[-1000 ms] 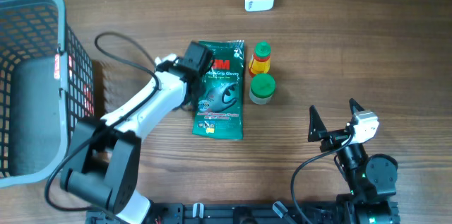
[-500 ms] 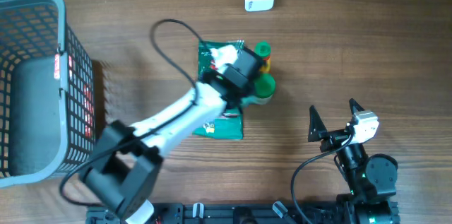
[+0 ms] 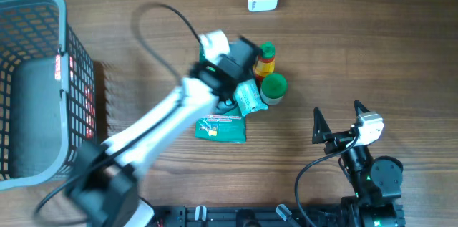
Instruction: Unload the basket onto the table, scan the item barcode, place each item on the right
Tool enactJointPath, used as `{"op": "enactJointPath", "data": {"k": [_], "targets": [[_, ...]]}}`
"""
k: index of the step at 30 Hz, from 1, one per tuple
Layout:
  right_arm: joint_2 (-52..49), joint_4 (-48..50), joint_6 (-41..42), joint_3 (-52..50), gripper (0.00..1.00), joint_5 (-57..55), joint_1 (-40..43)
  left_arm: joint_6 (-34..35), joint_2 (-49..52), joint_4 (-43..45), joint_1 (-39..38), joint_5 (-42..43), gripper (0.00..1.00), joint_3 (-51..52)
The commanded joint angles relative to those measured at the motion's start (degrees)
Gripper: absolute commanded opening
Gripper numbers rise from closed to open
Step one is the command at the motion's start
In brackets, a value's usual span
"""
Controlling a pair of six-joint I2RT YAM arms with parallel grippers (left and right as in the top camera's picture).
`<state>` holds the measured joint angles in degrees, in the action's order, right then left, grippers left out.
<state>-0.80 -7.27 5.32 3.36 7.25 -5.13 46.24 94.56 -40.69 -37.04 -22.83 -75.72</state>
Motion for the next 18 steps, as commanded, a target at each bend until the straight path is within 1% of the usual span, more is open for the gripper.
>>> {"op": "enactJointPath", "data": {"k": [1, 5, 9, 13, 16, 18], "targets": [[0.0, 0.3, 0.8, 0.0, 1.0, -0.8, -0.2, -4.3, -11.0, -0.8, 7.5, -7.3, 0.98, -5.7], [0.0, 0.3, 0.8, 0.0, 1.0, -0.8, -0.2, -3.5, -18.1, -0.4, 16.7, -7.2, 0.98, -5.8], [0.0, 0.3, 0.8, 0.0, 1.0, -0.8, -0.2, -2.1, -24.0, -0.7, 28.1, -5.0, 0.97, -5.8], [0.0, 0.3, 0.8, 0.0, 1.0, -0.8, -0.2, -1.5, -26.4, -1.2, 38.0, -3.6, 0.97, -5.8], [0.0, 0.3, 0.8, 0.0, 1.0, -0.8, -0.2, 3.6, -26.0, -3.3, 45.2, -3.6, 0.98, -5.8], [0.0, 0.3, 0.8, 0.0, 1.0, -0.8, -0.2, 8.9, -24.8, -6.2, 51.1, -2.2, 1.0, -5.8]]}}
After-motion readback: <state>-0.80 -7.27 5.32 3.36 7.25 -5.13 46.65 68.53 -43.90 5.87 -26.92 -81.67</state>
